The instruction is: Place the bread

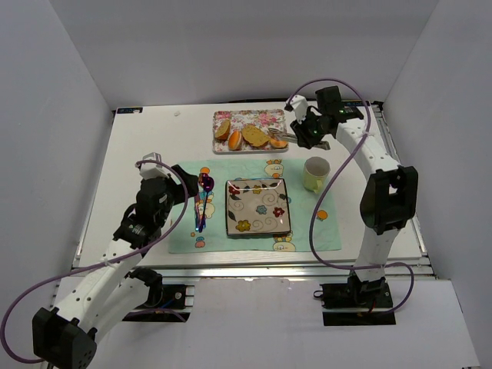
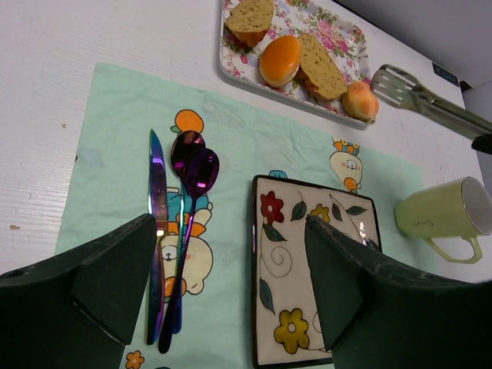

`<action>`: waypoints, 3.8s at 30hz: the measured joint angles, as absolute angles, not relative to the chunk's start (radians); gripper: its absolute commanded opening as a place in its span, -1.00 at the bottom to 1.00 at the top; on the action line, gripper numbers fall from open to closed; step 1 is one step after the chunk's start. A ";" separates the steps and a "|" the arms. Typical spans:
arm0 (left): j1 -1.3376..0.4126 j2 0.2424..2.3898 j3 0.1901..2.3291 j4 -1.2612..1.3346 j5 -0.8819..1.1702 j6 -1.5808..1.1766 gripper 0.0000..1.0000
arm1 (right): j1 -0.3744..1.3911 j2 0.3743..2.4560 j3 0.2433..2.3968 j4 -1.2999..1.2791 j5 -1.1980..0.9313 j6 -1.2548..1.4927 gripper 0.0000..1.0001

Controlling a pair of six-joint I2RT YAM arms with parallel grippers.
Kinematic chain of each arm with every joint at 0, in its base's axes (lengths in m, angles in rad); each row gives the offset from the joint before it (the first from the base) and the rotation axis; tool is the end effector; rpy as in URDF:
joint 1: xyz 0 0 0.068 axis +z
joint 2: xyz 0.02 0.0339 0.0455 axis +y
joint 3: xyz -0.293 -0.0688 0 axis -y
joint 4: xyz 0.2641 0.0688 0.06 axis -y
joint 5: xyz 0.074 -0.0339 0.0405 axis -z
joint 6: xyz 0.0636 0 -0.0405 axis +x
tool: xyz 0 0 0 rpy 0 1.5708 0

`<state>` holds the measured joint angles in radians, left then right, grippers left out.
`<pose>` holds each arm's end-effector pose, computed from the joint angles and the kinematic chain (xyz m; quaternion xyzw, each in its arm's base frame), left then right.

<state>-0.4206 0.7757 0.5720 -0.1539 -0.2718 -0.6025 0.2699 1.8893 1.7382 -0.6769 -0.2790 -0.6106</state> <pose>0.1971 -0.0695 0.2767 -0.1508 0.8036 -0.1794 0.5470 0.4515 0.1431 0.3118 -0.4389 0.8133 0.0668 0.3762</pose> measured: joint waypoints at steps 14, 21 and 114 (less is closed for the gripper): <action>-0.421 0.775 0.572 -0.149 -0.272 -0.603 0.74 | 0.274 1.940 1.739 -0.679 -0.204 -0.612 -0.06; -0.421 0.775 0.572 -0.149 -0.271 -0.603 0.74 | 0.275 1.940 1.739 -0.676 -0.203 -0.614 0.01; -0.421 0.752 0.571 -0.128 -0.272 -0.604 0.74 | 0.460 1.464 1.280 -0.809 -0.406 -0.722 -0.69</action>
<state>-0.4206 0.7521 0.5709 -0.1284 -0.2722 -0.6037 0.4603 1.4639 1.2804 -0.8085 -0.4061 -0.7223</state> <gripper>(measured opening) 0.870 0.273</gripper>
